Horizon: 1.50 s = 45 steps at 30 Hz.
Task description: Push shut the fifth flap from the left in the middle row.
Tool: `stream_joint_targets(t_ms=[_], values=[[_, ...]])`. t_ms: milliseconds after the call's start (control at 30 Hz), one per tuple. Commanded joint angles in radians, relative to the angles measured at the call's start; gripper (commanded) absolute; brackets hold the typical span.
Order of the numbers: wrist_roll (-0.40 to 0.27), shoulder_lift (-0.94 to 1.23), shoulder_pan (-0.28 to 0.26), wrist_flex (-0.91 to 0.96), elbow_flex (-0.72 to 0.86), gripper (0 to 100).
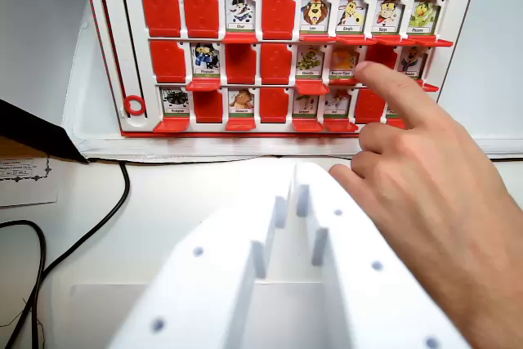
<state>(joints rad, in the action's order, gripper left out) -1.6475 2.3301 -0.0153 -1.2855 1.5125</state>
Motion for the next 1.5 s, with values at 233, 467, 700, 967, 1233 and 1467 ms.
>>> stream_joint_targets(t_ms=[233,467,700,967,1233,1467], values=[[0.006,0.031,0.029,0.002,-0.043,0],[0.006,0.029,0.021,0.015,-0.017,0],[-0.028,-0.006,0.084,0.216,0.241,0],[-0.038,-0.126,0.089,0.446,0.403,0],[-0.054,-0.33,0.107,0.623,0.413,0],[-0.061,-0.505,0.109,0.73,0.383,0]])
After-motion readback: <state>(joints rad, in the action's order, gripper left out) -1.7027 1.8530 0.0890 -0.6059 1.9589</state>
